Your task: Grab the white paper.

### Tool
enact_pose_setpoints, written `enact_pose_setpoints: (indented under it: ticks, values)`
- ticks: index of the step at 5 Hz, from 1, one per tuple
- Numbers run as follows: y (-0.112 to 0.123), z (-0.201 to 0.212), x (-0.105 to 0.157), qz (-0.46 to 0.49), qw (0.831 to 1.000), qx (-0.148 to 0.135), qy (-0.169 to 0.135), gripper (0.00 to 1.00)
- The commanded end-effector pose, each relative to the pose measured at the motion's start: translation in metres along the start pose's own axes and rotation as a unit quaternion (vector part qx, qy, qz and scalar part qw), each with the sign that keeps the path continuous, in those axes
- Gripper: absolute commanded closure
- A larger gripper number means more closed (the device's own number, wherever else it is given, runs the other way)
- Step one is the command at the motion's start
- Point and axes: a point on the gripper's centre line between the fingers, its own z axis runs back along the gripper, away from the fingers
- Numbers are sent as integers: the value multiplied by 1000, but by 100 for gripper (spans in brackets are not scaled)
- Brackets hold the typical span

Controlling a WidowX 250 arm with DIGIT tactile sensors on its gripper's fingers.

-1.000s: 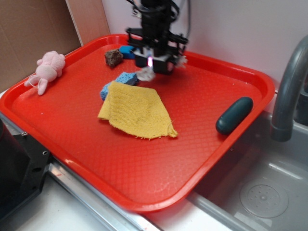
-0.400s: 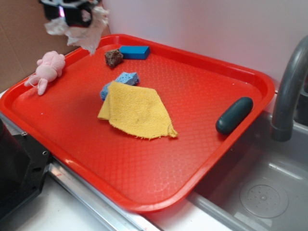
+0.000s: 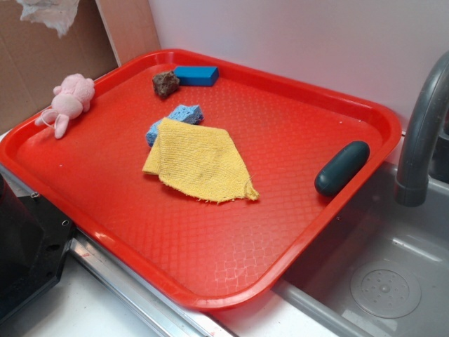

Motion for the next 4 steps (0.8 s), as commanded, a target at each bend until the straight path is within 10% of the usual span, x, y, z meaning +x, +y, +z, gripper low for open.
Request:
enact_pose_setpoints:
  ticks: [1, 4]
  values:
    - [-4, -2, -1, 28, 999, 5, -26, 100]
    - [-28, -22, 15, -99, 995, -10, -1, 100]
